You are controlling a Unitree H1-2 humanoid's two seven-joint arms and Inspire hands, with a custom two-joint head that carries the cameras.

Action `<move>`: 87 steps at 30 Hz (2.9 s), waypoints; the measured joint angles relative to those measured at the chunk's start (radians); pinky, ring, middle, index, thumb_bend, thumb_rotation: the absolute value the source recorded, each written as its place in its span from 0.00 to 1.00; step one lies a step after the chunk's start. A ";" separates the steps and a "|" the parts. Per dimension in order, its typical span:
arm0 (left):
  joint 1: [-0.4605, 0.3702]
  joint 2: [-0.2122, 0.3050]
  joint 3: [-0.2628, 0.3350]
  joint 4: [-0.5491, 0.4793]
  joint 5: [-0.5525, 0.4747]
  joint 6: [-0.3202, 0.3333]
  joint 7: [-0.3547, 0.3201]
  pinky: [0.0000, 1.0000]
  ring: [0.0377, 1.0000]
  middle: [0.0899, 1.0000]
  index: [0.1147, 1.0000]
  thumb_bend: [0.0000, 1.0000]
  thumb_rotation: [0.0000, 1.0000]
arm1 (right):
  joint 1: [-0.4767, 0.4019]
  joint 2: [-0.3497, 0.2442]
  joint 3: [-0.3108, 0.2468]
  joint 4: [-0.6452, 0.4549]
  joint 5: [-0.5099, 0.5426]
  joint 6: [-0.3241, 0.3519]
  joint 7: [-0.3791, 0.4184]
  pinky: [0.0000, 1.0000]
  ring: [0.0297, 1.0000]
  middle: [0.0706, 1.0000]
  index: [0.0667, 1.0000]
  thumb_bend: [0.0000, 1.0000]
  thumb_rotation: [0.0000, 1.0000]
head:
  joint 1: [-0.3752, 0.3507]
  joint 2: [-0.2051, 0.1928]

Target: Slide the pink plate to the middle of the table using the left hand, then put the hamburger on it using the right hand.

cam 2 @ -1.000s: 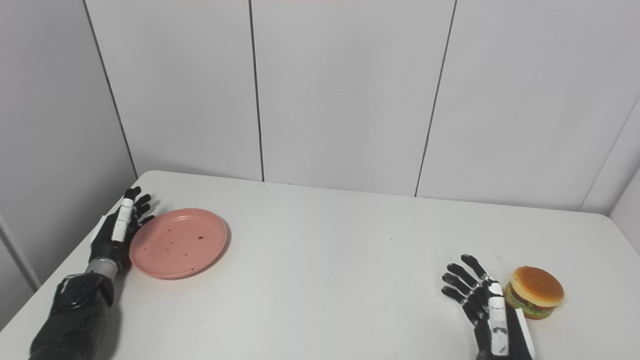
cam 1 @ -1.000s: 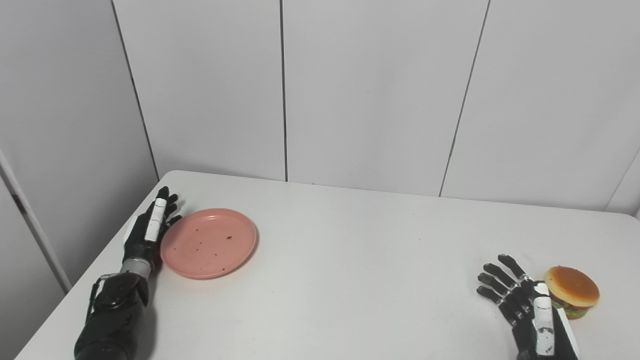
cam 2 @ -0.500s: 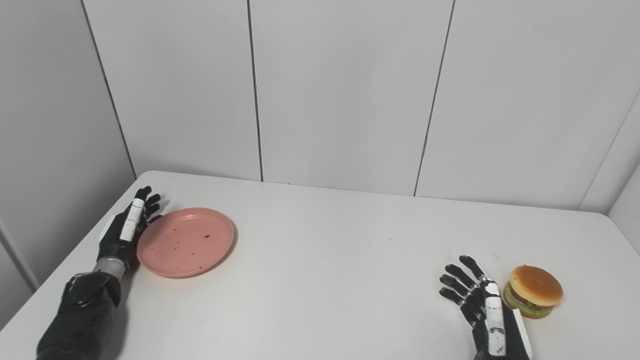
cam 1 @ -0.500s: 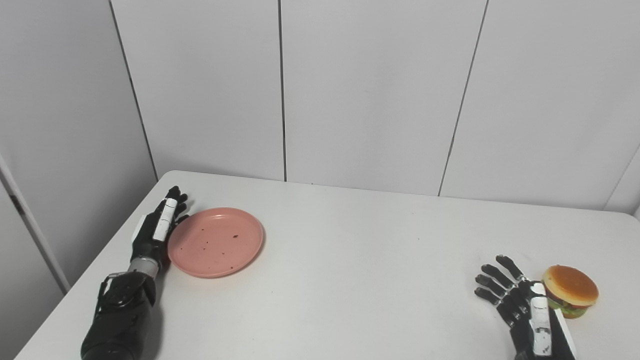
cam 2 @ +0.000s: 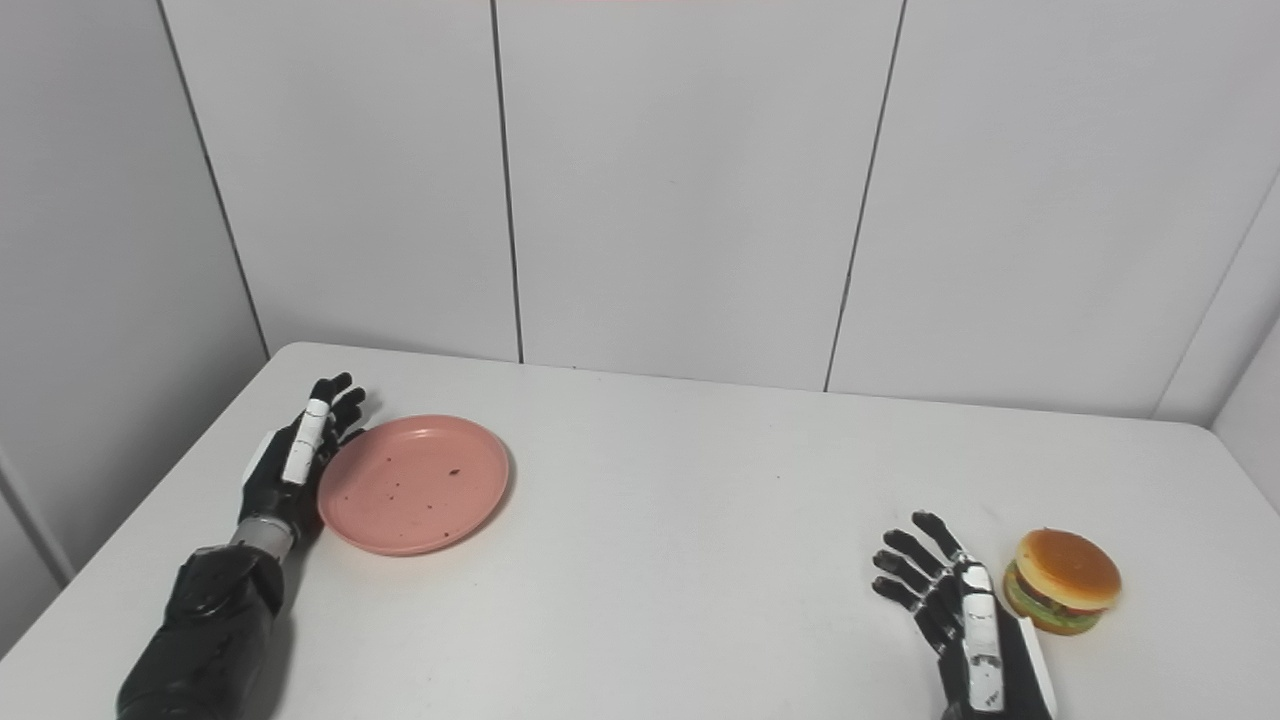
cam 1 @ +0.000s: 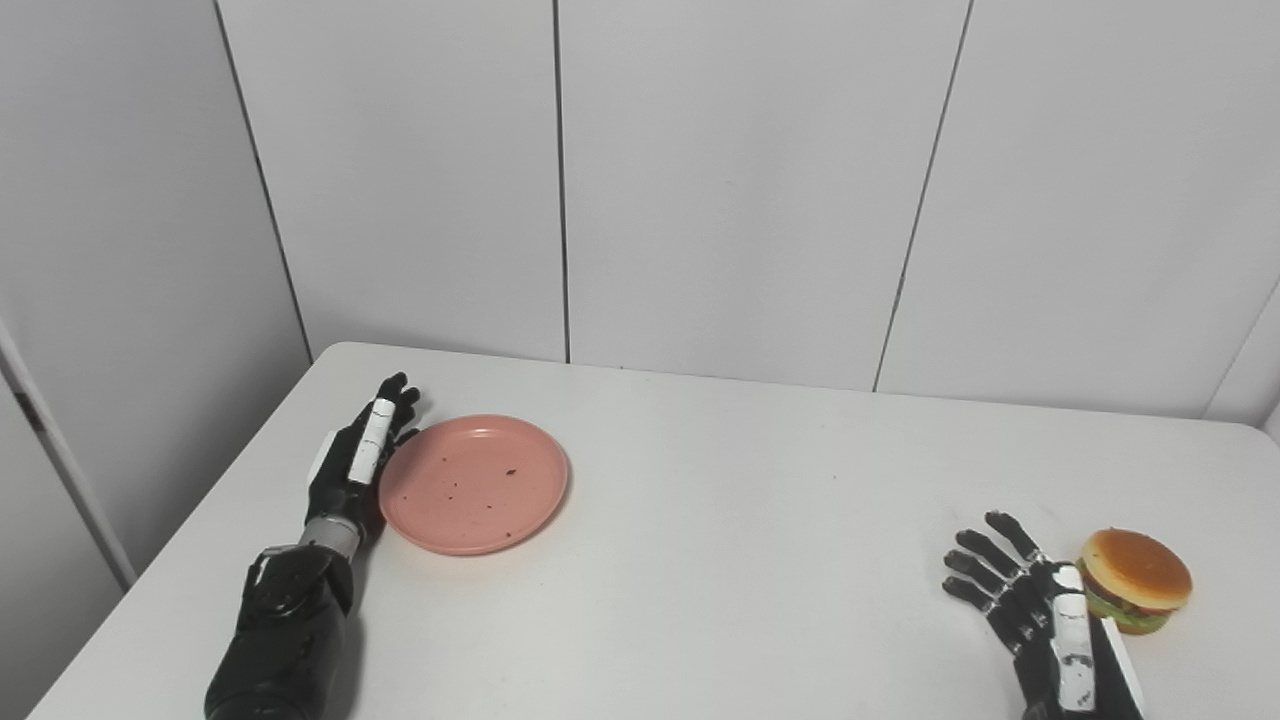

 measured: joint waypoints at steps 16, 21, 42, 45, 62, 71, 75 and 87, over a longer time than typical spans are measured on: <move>-0.003 -0.027 -0.041 -0.006 0.007 -0.003 0.002 0.94 0.96 0.92 0.93 0.92 0.84 | 0.009 0.004 0.011 -0.014 -0.012 0.016 -0.011 0.73 0.74 0.75 0.82 0.83 0.97 | -0.012 0.008; -0.002 -0.066 -0.057 -0.040 0.016 0.004 0.007 0.91 0.94 0.91 0.92 0.90 0.84 | 0.010 0.007 0.014 -0.016 -0.014 0.016 -0.012 0.73 0.74 0.75 0.83 0.83 0.96 | -0.020 0.009; 0.001 -0.129 -0.105 -0.101 0.045 0.050 -0.004 0.92 0.95 0.92 0.93 0.93 0.83 | 0.022 0.028 0.034 -0.041 -0.051 0.019 -0.033 0.71 0.73 0.74 0.83 0.84 0.96 | -0.074 0.029; 0.001 -0.134 -0.106 -0.105 0.045 0.059 -0.010 0.92 0.95 0.92 0.93 0.92 0.83 | 0.022 0.029 0.036 -0.042 -0.056 0.019 -0.036 0.71 0.73 0.74 0.82 0.85 0.96 | -0.084 0.034; -0.002 -0.173 -0.144 -0.112 0.046 0.062 -0.032 0.92 0.95 0.91 0.93 0.94 0.82 | 0.032 0.057 0.063 -0.068 -0.098 0.025 -0.062 0.70 0.73 0.74 0.82 0.81 0.98 | -0.153 0.058; -0.002 -0.202 -0.149 -0.130 0.043 0.072 -0.043 0.92 0.94 0.90 0.92 0.93 0.82 | 0.035 0.066 0.072 -0.073 -0.110 0.027 -0.077 0.70 0.73 0.74 0.82 0.81 0.98 | -0.190 0.074; -0.002 -0.218 -0.152 -0.142 0.043 0.091 -0.058 0.91 0.94 0.90 0.91 0.92 0.82 | 0.036 0.072 0.078 -0.075 -0.117 0.027 -0.080 0.69 0.73 0.74 0.81 0.83 0.98 | -0.198 0.083; -0.002 -0.242 -0.169 -0.154 0.047 0.100 -0.070 0.93 0.95 0.92 0.93 0.91 0.86 | 0.037 0.077 0.083 -0.077 -0.131 0.034 -0.087 0.70 0.73 0.74 0.81 0.82 0.99 | -0.221 0.089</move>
